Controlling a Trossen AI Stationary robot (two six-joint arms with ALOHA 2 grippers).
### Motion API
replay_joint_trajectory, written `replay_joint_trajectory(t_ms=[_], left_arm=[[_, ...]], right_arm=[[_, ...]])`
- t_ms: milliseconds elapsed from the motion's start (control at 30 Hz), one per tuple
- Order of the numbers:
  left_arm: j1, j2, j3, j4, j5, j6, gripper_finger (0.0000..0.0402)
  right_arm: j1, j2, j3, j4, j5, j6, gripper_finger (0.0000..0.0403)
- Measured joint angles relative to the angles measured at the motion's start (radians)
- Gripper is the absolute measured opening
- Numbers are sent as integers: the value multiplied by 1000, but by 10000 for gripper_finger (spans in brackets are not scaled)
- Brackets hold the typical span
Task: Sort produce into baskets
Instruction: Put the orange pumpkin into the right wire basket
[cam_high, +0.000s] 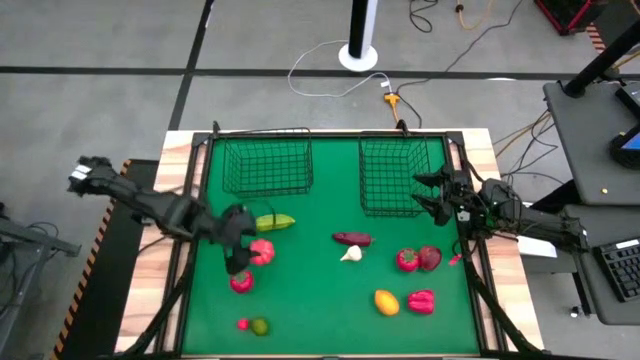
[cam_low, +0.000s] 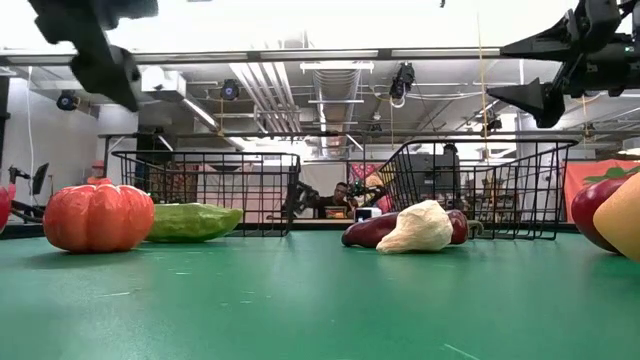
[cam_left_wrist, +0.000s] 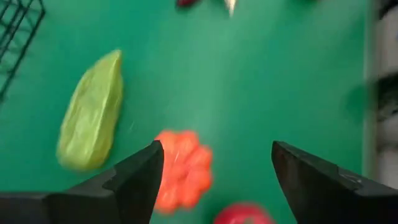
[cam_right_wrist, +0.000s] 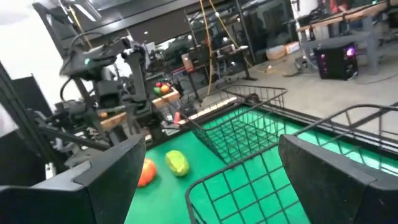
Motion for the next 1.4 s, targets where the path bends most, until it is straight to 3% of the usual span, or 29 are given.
replay_joint_trajectory(t_ms=[233,433,667,1033,1400], left_arm=[[-100,201,76,-163,-205,-140,284],[-100,293,76,-172,-260,-156,314],[-112,349,76,-156,-245,-189,340],[-113,328,73,-127,-201,-182,343],[-113,328,-26,1,-196,-181,343]], right_arm=[[0,0,3,4,-55,33,359],[0,0,3,4,-96,53,359],[0,0,3,-5,-115,68,359],[0,0,3,-83,-145,93,359],[0,0,3,-82,-160,89,359]])
